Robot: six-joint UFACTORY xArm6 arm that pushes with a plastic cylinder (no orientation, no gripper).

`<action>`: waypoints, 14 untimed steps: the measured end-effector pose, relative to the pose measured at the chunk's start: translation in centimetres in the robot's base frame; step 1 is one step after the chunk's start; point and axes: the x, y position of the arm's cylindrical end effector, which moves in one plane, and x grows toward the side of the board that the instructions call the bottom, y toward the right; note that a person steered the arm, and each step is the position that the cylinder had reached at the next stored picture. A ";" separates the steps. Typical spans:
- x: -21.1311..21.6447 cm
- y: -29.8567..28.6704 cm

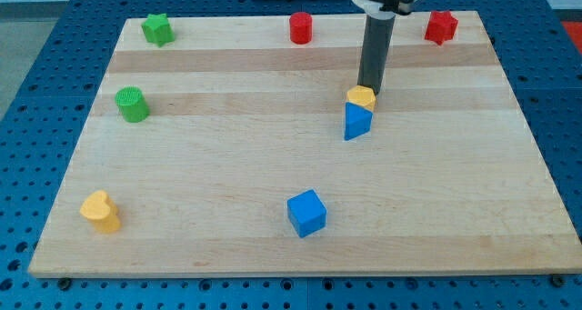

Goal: Slide the red star to the yellow hexagon

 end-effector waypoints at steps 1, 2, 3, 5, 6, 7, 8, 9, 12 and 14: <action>0.0 -0.3; 0.0 -0.1; 0.0 3.4; -1.7 14.4; -5.3 18.2; -11.1 20.6; -15.8 21.4; -17.7 20.7; -16.9 18.4; -14.2 16.2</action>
